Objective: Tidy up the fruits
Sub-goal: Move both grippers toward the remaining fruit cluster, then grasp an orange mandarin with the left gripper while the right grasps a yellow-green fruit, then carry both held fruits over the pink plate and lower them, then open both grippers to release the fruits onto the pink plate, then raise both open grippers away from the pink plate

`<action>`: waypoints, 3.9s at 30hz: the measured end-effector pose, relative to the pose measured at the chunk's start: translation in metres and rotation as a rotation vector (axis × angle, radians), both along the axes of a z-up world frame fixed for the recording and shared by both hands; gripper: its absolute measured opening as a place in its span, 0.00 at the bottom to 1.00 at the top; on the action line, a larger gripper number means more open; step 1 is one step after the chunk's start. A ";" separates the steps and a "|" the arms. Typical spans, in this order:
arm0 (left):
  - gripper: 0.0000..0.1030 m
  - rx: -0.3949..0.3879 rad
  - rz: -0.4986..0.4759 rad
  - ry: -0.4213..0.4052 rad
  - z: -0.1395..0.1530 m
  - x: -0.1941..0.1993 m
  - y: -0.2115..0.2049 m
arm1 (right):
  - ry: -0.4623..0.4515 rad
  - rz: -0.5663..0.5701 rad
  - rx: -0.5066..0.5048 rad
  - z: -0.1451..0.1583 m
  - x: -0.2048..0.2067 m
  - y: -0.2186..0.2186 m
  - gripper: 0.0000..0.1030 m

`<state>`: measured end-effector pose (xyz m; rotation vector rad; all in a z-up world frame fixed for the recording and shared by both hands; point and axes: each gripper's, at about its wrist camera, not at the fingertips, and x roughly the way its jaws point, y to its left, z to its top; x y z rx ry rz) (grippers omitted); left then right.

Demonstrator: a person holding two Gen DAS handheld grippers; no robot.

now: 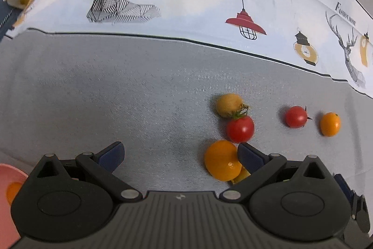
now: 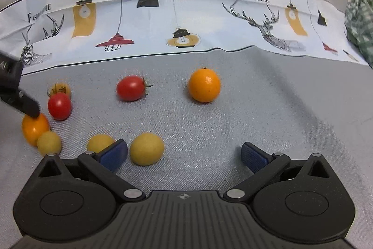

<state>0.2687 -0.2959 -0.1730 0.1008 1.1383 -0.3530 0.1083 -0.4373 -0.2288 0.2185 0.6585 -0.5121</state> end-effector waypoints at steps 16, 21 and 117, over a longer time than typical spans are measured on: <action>0.36 0.060 -0.074 -0.013 -0.007 -0.014 -0.015 | -0.034 0.066 -0.034 0.012 -0.004 0.010 0.30; 0.36 0.054 -0.072 0.006 0.004 -0.020 -0.004 | -0.049 0.043 -0.044 0.028 -0.011 0.009 0.30; 1.00 0.059 0.217 -0.383 0.163 -0.271 0.292 | -0.101 0.559 0.028 0.197 -0.171 0.267 0.97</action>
